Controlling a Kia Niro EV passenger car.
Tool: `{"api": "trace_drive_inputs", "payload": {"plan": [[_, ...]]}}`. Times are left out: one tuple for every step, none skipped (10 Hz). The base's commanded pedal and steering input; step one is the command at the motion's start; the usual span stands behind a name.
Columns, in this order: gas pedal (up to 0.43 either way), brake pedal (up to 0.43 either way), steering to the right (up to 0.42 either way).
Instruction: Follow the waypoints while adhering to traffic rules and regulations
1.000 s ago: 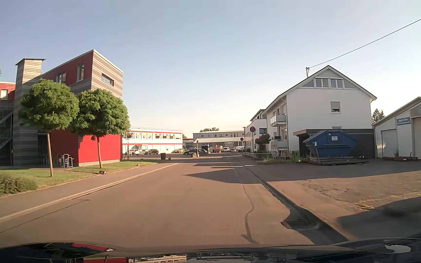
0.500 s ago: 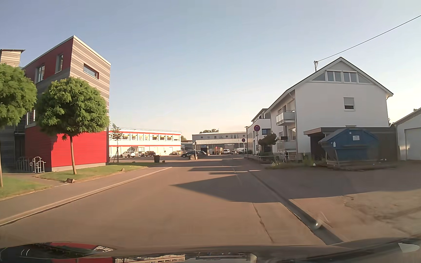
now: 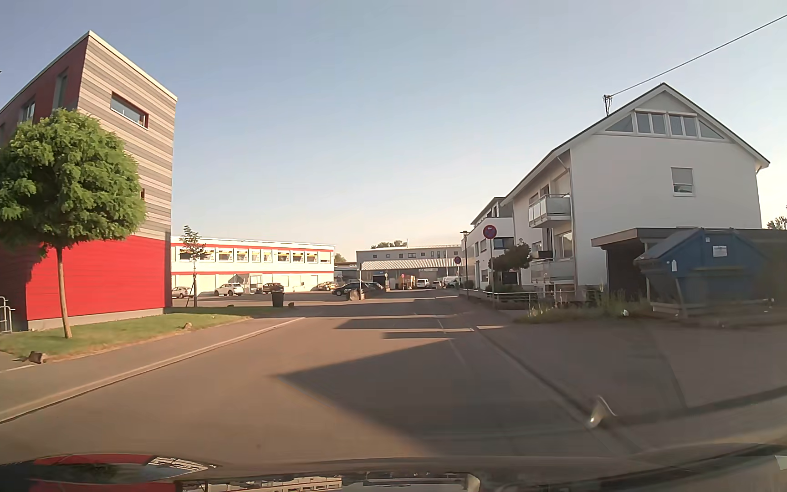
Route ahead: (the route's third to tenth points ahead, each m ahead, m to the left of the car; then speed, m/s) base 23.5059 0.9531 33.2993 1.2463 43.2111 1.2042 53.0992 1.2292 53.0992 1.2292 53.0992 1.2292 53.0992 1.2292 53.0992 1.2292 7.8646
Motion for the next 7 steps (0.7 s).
{"api": "trace_drive_inputs", "payload": {"plan": [[0.039, 0.0, 0.001], [0.039, 0.0, 0.001], [0.039, 0.0, 0.001], [0.039, 0.0, 0.001], [0.039, 0.0, 0.001], [0.039, 0.0, 0.0], [0.039, 0.0, 0.001]]}}
